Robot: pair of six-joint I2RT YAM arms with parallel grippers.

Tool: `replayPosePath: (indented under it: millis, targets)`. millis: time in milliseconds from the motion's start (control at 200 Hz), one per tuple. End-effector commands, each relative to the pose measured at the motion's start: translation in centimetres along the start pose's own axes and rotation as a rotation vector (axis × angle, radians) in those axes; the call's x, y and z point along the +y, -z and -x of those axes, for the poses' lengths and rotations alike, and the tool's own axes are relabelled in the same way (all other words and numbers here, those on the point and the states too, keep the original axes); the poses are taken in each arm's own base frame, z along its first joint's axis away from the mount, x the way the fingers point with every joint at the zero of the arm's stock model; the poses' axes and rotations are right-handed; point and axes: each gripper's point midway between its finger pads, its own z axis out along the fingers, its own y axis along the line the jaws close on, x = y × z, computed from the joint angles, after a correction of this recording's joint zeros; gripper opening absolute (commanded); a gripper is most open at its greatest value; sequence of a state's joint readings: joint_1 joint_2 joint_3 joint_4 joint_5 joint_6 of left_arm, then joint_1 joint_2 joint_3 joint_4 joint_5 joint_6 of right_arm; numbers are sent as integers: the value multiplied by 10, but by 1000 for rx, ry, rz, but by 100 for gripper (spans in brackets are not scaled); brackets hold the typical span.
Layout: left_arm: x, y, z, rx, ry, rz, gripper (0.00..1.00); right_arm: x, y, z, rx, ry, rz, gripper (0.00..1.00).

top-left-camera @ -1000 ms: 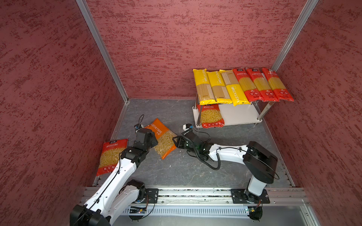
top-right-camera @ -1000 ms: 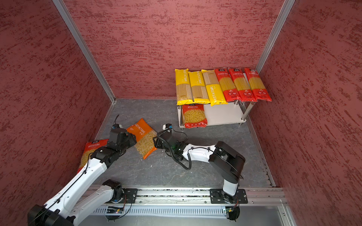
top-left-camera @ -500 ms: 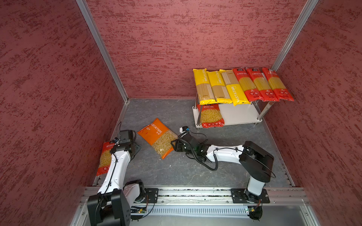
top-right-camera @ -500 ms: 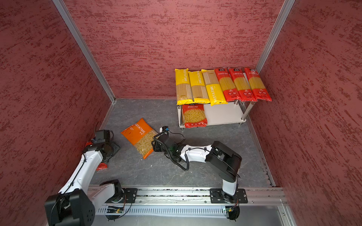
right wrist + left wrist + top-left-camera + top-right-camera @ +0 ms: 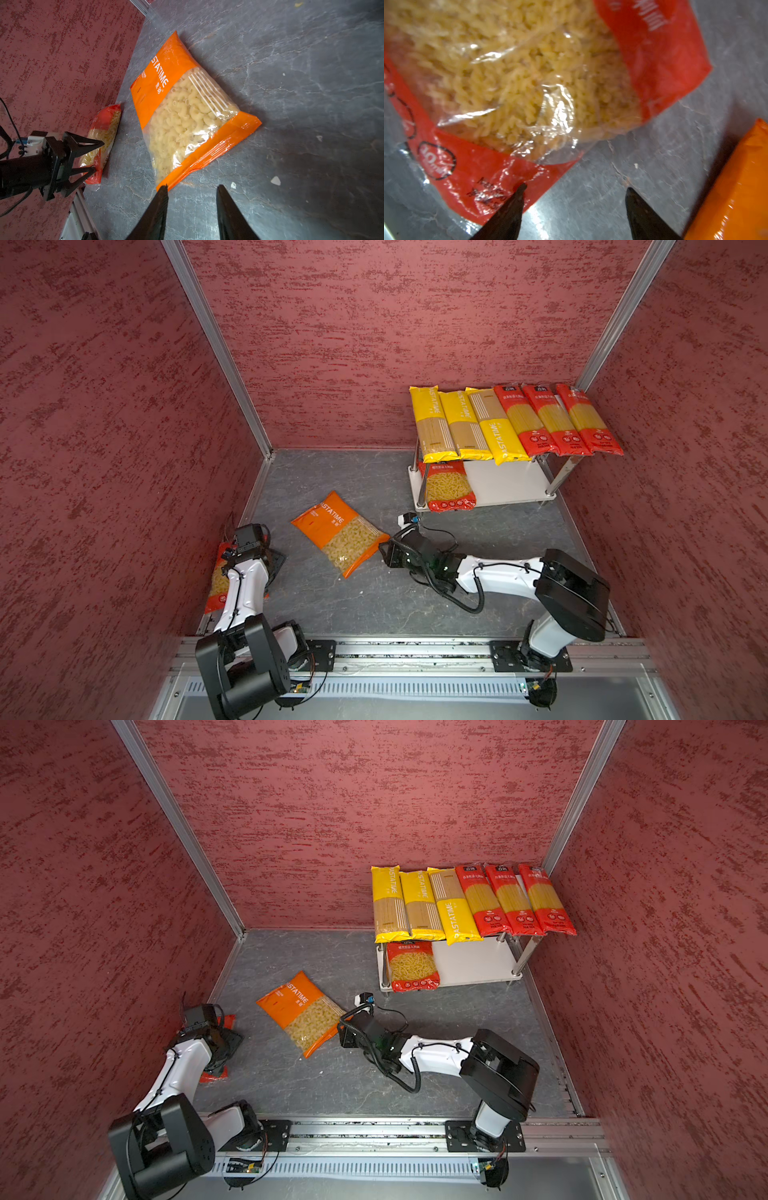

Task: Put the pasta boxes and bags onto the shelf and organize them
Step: 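Reach the left gripper to the floor fusilli bag while the right withdraws, then grasp the second red fusilli bag's edge with the left gripper and lift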

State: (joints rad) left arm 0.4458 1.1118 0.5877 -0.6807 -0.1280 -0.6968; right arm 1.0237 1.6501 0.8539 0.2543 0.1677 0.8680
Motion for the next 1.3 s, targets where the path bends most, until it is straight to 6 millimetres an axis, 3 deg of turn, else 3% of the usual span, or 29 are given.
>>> replayPosePath:
  millis: [0,110,245,676,792,1057,1292]
  targets:
    - [11,-2,13,-42,79,30,76,4,5,13,-43,7,-4,41]
    - [19,9,18,-90,125,46,75,3,3,12,-36,9,-5,40]
    - [33,14,12,-101,185,83,76,1,3,11,-37,11,-14,40]
    - [41,-13,-14,9,225,115,70,1,5,24,-73,45,-59,41]
    - [32,-20,-13,26,233,82,63,-3,10,28,-93,50,-81,41]
    - [33,-29,-26,71,256,71,31,-16,29,43,-173,51,-142,41]
    - [24,-19,-19,46,229,25,14,-17,27,42,-166,62,-148,41]
